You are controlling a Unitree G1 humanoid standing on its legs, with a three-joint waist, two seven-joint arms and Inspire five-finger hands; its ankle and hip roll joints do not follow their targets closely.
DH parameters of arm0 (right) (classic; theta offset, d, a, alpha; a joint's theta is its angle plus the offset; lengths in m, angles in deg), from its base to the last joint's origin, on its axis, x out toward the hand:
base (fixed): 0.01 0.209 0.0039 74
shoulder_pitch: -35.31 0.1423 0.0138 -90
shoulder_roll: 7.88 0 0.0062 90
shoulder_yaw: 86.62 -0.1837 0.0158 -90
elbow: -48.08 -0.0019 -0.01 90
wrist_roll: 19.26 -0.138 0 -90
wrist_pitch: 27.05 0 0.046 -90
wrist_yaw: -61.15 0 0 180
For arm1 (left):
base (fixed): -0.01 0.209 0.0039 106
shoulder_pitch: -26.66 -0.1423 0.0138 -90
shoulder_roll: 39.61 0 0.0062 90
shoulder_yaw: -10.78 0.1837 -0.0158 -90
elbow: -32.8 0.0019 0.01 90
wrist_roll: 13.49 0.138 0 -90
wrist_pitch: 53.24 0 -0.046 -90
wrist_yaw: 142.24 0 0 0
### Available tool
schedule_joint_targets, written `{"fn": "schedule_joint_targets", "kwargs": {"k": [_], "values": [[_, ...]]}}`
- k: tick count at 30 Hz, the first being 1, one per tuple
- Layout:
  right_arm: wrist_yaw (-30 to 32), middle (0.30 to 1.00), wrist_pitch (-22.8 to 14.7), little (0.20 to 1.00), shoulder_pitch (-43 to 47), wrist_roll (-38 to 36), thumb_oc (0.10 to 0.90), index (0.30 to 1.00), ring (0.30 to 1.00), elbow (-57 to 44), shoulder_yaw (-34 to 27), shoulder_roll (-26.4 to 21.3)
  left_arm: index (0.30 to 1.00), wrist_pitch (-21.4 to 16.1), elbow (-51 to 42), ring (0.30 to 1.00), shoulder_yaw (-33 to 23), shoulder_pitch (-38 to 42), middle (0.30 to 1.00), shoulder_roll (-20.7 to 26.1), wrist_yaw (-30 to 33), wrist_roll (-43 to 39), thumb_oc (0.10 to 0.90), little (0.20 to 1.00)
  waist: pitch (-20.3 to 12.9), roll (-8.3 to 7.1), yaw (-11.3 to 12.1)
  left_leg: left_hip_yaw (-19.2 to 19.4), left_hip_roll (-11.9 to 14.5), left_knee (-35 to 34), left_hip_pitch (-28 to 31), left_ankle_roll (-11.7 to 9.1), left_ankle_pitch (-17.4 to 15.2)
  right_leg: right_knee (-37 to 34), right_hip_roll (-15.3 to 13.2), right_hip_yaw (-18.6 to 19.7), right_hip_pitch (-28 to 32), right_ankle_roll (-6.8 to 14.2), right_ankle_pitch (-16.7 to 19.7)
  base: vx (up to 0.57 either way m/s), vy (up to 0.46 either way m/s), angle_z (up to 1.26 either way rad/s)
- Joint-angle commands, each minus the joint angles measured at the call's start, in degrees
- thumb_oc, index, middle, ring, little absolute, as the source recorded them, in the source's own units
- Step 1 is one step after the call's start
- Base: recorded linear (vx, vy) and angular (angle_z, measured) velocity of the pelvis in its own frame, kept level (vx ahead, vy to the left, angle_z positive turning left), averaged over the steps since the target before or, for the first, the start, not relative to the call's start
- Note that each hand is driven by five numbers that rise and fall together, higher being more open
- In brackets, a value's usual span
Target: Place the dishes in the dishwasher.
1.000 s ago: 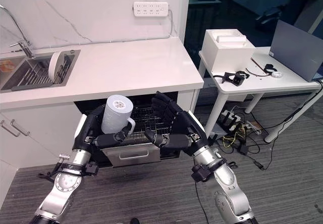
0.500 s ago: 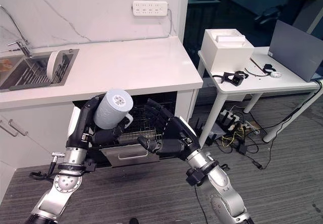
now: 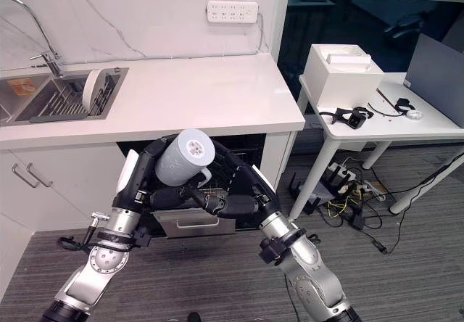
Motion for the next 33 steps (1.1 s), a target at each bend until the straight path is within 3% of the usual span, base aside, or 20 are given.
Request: {"fn": "schedule_joint_targets", "kwargs": {"k": [1, 11, 27, 28, 33], "values": [[-0.6, 0.9, -6.2, 0.9, 8.0, -4.0, 0.8, 0.9, 0.9, -4.0, -0.5, 2.4, 0.3, -5.9, -5.8, 0.3, 0.4, 7.6, 0.3, 2.5, 0.3, -2.0, 0.4, 0.3, -2.4, -0.92, 0.5, -4.6, 2.2, 1.7, 3.2, -2.2, -6.8, -2.0, -1.5, 1.9, 1.8, 5.9, 1.1, 0.0, 0.0, 0.0], [3.0, 0.9, -8.0, 0.9, 9.8, -3.6, 0.8, 0.9, 0.9, -3.3, 0.0, 3.2, 0.3, -5.5, -5.8, 0.3, 2.7, 7.7, 0.3, 2.2, -3.7, -3.0, 0.4, 0.3, -2.2, -0.99, 1.2, -4.8, 2.1, 1.7, 3.2, -2.1, -6.9, -2.0, -1.7, 1.6, 1.8, 5.9, 1.2, 0.0, 0.0, 0.0], [7.6, 0.9, -9.3, 0.9, 13.1, 0.2, 0.8, 0.9, 0.9, -1.7, 2.5, 4.7, 0.3, -4.8, -5.5, 0.3, 5.5, 8.9, 0.3, 1.0, -4.1, -5.7, 0.4, 0.3, -2.0, -0.94, 1.6, -5.1, 1.6, 1.7, 3.8, -1.7, -7.2, -2.0, -1.6, 2.2, 2.0, 5.8, 1.2, 0.01, 0.0, 0.0], [8.4, 0.3, -9.1, 0.3, 13.4, 2.1, 0.4, 0.3, 0.3, -1.6, 2.9, 4.4, 0.3, -4.4, -6.0, 0.3, 5.8, 9.0, 0.3, 1.1, -4.6, -6.0, 0.4, 0.3, -2.0, -0.94, 1.8, -5.2, 1.5, 1.7, 3.8, -1.6, -7.2, -2.0, -1.7, 2.1, 2.1, 5.8, 1.2, 0.0, 0.0, 0.0], [9.4, 0.3, -9.3, 0.3, 13.5, 4.1, 0.4, 0.3, 0.3, -1.3, 3.3, 4.4, 0.3, -4.3, -6.0, 0.3, 6.1, 8.8, 0.3, 1.3, -5.1, -6.1, 0.4, 0.3, -1.9, -0.95, 1.9, -5.4, 1.4, 1.7, 3.8, -1.5, -7.4, -2.0, -1.7, 2.0, 2.2, 5.7, 1.1, 0.01, -0.002, 0.0]]}}
